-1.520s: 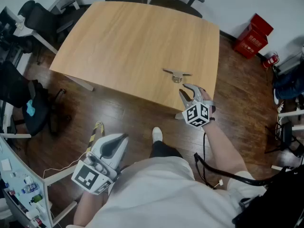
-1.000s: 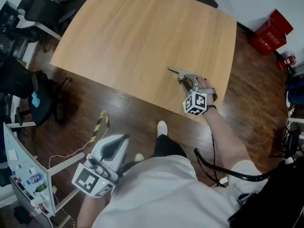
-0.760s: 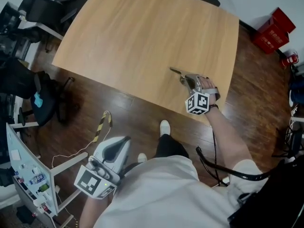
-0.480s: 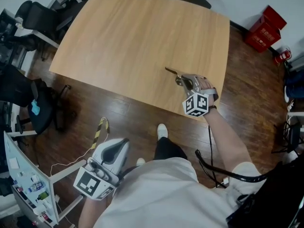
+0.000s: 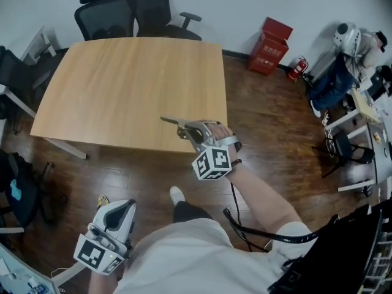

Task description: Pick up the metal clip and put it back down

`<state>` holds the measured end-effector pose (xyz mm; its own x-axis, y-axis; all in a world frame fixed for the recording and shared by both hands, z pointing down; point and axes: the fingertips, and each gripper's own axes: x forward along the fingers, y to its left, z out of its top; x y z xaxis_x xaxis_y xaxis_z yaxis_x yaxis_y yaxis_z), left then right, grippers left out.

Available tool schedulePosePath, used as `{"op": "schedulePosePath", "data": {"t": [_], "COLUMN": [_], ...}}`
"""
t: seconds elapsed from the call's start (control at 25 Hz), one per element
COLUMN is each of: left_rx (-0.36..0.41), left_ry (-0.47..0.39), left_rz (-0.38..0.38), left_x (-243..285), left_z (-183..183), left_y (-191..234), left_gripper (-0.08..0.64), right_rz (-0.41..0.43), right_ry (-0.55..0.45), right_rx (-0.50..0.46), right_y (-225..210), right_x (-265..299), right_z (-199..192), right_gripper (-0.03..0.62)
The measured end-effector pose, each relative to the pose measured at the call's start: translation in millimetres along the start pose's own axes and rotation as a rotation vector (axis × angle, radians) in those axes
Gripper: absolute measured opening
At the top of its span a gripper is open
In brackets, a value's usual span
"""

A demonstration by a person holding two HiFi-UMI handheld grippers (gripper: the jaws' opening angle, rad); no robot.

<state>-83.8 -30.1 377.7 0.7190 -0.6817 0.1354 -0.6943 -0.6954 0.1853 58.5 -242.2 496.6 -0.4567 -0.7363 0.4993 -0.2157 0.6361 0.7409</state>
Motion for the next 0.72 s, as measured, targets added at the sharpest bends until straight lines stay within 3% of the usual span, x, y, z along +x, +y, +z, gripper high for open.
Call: {"op": "schedulePosePath", "data": {"t": [0.4,0.72], "left_rx": [0.059,0.072], "left_ry": [0.018,0.041], "left_rz": [-0.08,-0.114], "left_x": [-79,-113], "left_z": [-20,-36], "left_y": [-61,-100], "left_gripper": [0.0,-0.002], "right_rz": [-0.088,-0.129], "right_ry": [-0.01,-0.029], "right_rx": [0.041,0.002], "right_y": [28,59], "right_x": [-158,-249], "right_z": [80,130], "right_gripper": [0.006,0.006]}}
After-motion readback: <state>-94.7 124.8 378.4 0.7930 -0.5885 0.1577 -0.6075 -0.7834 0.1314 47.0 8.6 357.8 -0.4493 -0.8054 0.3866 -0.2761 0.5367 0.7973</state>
